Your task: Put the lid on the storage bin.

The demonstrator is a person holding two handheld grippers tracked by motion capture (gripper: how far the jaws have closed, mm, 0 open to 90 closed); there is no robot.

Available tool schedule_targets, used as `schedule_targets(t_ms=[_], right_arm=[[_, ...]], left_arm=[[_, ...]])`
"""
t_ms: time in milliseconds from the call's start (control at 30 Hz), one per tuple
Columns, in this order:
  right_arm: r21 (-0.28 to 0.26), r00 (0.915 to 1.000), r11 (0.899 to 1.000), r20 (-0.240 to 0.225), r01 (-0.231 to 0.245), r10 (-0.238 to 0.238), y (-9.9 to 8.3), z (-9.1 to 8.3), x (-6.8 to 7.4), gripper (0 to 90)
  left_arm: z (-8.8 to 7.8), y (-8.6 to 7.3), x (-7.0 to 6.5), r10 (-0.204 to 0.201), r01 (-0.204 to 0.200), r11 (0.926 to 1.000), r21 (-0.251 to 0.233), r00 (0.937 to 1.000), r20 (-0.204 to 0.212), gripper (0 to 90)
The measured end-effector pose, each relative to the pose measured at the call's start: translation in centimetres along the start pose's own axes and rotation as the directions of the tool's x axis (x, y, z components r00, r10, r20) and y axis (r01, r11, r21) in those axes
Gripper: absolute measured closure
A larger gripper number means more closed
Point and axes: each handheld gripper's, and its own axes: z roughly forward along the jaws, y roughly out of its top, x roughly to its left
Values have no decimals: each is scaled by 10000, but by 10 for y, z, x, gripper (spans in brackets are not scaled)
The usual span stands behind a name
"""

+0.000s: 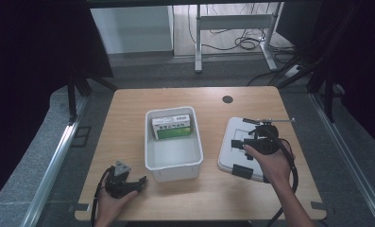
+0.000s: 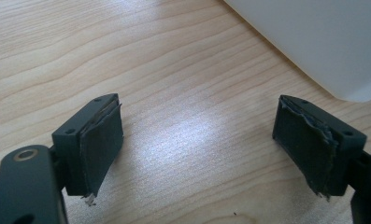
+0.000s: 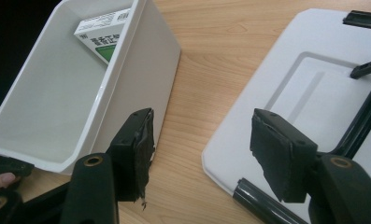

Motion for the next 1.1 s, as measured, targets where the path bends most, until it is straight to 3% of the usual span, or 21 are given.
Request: schedule_targets(t_ms=[600,1100], right_arm=[[380,9987,9985,351,-384,371,23,0,-16,410],[917,9924,9923,978,-837,746,37,9,-34,416]], left_arm=[[0,0,0,-26,26,10000,5,10000,2,160],[-1,0,0,1,-1,10000,26,10000,2,160]])
